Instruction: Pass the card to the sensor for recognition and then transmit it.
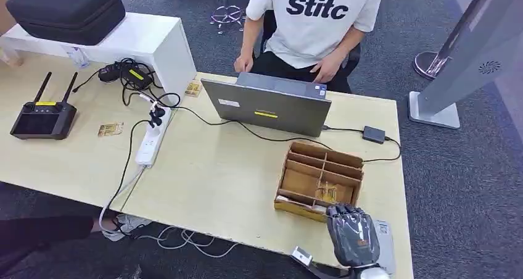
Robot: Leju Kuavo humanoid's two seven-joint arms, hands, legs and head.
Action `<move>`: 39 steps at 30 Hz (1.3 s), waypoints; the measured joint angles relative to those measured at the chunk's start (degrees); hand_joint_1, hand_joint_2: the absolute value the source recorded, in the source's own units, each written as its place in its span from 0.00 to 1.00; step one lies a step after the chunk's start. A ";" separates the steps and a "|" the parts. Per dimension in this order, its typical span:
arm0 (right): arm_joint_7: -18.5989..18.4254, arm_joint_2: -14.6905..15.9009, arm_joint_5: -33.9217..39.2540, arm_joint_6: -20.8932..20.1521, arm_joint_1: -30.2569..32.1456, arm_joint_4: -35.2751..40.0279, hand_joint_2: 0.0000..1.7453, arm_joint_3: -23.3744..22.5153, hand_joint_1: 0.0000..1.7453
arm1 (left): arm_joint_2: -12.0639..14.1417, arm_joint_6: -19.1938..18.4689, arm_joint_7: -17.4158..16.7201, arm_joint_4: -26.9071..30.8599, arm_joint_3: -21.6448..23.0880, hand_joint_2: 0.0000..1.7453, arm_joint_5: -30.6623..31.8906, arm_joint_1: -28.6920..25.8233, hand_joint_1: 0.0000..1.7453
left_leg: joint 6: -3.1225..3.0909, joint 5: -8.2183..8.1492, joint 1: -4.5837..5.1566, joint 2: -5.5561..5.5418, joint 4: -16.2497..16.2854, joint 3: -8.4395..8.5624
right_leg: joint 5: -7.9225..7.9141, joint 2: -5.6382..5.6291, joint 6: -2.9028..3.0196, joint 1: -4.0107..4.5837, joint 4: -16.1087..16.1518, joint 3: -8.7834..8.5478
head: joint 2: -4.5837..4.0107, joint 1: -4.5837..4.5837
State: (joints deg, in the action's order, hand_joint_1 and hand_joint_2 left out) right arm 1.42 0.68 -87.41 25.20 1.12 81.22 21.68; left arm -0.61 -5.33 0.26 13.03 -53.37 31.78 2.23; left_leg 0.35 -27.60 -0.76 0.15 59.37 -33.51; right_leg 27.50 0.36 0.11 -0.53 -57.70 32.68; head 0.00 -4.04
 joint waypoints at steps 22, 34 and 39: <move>3.04 -1.93 6.30 -5.71 -16.09 4.07 1.00 -1.84 1.00 | 0.87 -2.12 -0.68 0.00 0.00 1.00 3.98 0.28 0.00 | 0.07 0.18 -0.02 0.01 0.00 -0.01 | -0.18 -0.02 0.05 0.00 -0.07 0.00 | 0.00 0.04; 3.41 -7.83 17.53 -18.12 -28.31 1.92 1.00 -1.66 1.00 | 1.99 -3.61 -0.11 0.00 0.00 1.00 6.06 1.16 0.00 | 0.11 0.29 -0.02 -0.01 0.00 -0.09 | -0.21 0.00 0.10 0.00 -0.13 0.10 | 0.00 0.02; -0.16 -10.67 23.91 -25.05 -35.32 -4.88 1.00 -2.08 1.00 | 2.40 -3.93 -0.53 0.00 0.02 1.00 7.85 1.57 0.00 | 0.12 0.31 -0.03 0.04 0.00 -0.08 | -0.26 -0.05 0.15 0.00 -0.14 0.15 | 0.00 0.00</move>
State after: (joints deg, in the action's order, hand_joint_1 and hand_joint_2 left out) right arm 1.26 -9.99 -63.49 0.15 -34.20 76.34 19.61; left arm 1.79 -9.27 -0.26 13.03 -53.35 39.63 3.80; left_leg 0.47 -27.28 -0.79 0.19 59.37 -33.59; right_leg 27.24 0.31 0.26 -0.52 -57.84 32.83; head 0.00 -4.04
